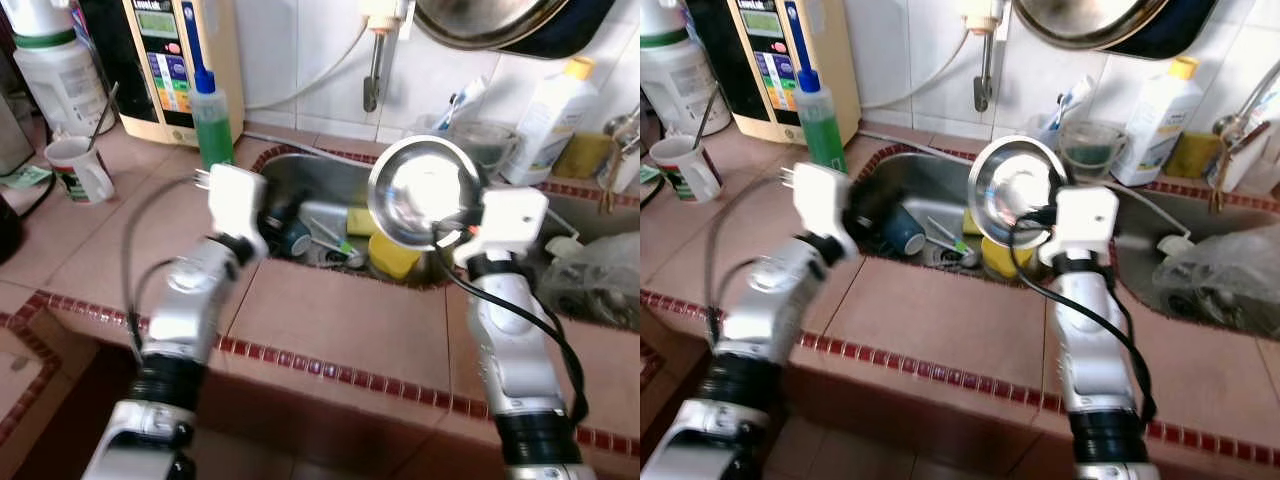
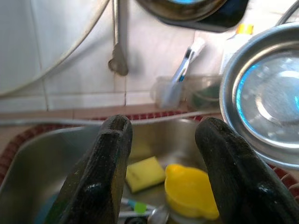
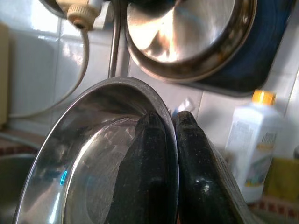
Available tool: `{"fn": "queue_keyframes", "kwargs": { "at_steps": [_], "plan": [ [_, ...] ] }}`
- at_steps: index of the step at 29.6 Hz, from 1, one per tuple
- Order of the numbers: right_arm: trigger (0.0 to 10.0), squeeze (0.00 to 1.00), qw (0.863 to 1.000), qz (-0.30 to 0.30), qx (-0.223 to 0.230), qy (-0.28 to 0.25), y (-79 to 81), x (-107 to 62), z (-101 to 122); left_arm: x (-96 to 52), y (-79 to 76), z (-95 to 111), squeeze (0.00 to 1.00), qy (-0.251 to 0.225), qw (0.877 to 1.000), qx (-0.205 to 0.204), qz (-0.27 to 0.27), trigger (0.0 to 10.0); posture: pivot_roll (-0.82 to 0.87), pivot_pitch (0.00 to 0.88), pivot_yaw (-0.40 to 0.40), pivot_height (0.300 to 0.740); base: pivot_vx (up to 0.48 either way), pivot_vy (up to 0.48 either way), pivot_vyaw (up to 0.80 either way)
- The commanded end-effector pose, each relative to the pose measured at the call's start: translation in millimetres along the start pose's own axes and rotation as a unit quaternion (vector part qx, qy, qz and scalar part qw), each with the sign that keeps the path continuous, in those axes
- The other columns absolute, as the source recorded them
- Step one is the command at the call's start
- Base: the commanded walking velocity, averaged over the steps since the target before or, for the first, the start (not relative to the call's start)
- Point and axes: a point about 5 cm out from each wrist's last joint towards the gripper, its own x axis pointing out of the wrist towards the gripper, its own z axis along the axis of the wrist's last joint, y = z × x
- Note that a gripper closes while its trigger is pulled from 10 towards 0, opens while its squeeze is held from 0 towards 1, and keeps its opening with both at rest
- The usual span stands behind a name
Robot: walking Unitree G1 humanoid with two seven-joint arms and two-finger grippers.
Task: Kitchen organization
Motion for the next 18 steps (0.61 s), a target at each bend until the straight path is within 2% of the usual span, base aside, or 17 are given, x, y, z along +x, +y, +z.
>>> {"fn": "queue_keyframes", "kwargs": {
  "at_steps": [1, 14, 18],
  "plan": [
    [10.0, 0.0, 1.0, 0.012, 0.009, -0.013, 8.8, 3.0, 6.0, -4.2, 10.8, 5.4, 0.0, -0.004, 1.0, 0.015, 0.014, 10.0, 0.09, 0.004, -0.035, 0.74, 0.319, 0.0, 0.0],
    [10.0, 0.0, 1.0, 0.017, 0.008, -0.012, 9.3, 3.6, 4.9, -3.6, 8.2, 4.3, 0.0, -0.005, 1.0, 0.017, 0.011, 10.0, 0.09, 0.003, -0.039, 0.74, 0.316, 0.0, 0.0],
    [10.0, 0.0, 1.0, 0.012, 0.012, 0.005, 6.3, 3.7, -0.8, -5.0, 4.3, 2.2, 0.0, -0.005, 1.0, 0.01, 0.004, 10.0, 0.09, 0.008, -0.039, 0.74, 0.0, 0.0, 0.0]
  ]
}}
